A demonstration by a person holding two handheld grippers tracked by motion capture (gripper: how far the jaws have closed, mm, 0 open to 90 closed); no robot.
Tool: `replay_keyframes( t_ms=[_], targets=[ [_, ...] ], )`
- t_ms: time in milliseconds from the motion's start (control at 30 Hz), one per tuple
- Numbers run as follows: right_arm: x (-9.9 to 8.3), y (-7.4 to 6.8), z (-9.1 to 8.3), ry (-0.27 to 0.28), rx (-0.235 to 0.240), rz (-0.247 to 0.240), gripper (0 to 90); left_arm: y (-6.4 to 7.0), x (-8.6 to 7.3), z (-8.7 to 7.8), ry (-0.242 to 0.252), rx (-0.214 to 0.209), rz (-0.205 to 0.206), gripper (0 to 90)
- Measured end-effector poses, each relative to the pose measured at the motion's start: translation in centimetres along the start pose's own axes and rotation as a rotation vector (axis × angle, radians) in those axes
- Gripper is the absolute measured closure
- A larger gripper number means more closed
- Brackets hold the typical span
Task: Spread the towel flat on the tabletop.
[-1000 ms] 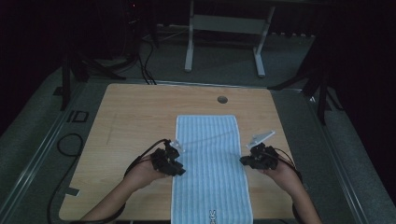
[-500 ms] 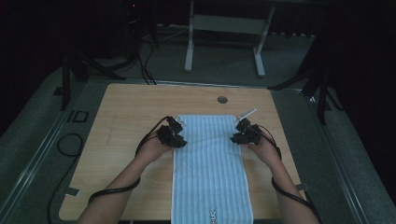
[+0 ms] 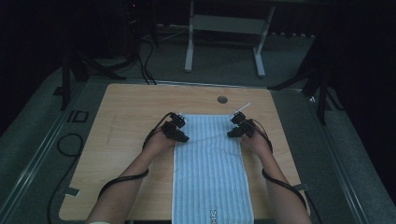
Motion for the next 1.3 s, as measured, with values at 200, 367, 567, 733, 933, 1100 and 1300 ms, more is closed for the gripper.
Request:
replay_keyframes(
  t_ms=[200,367,567,733,933,1100,1300],
  targets=[
    [0.6,1.5,0.2,-0.015,-0.004,0.031,62.7,-0.9,1.8,0.7,0.005,0.014,-0.031,58.0],
    [1.7,2.9,0.6,-0.030,-0.003,0.043,59.2,-1.3,3.3,1.4,0.004,0.049,-0.036,53.7],
    [2.2,3.5,0.4,-0.054,0.006,0.068,57.0,-1.0,3.8,1.0,0.016,-0.001,-0.073,50.7],
    [0.6,1.6,-2.0,0.024,0.014,0.041,62.3,0.7,2.3,-1.1,0.040,-0.013,-0.008,53.3],
    [-3.4,-1.4,-3.6,0.062,0.034,0.012,62.7,3.1,-0.8,-2.0,0.043,-0.029,0.060,53.1],
    [-5.0,-2.2,-2.7,0.035,-0.007,-0.023,60.6,3.4,-1.7,-1.2,0.024,-0.034,0.055,53.0],
    [-4.9,-1.0,-1.9,0.013,0.018,-0.004,59.6,3.5,-1.2,0.0,0.026,-0.028,0.062,51.8]
  ],
)
Point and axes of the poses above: each handheld gripper's, and its own axes: z roughly forward along the jaws, x roughly out of its top, y roughly to its right, the point moved 6 cm from there along z, roughly forward along the jaws, and after that the axes turned 5 degrees about -y, right-handed, at the moved point
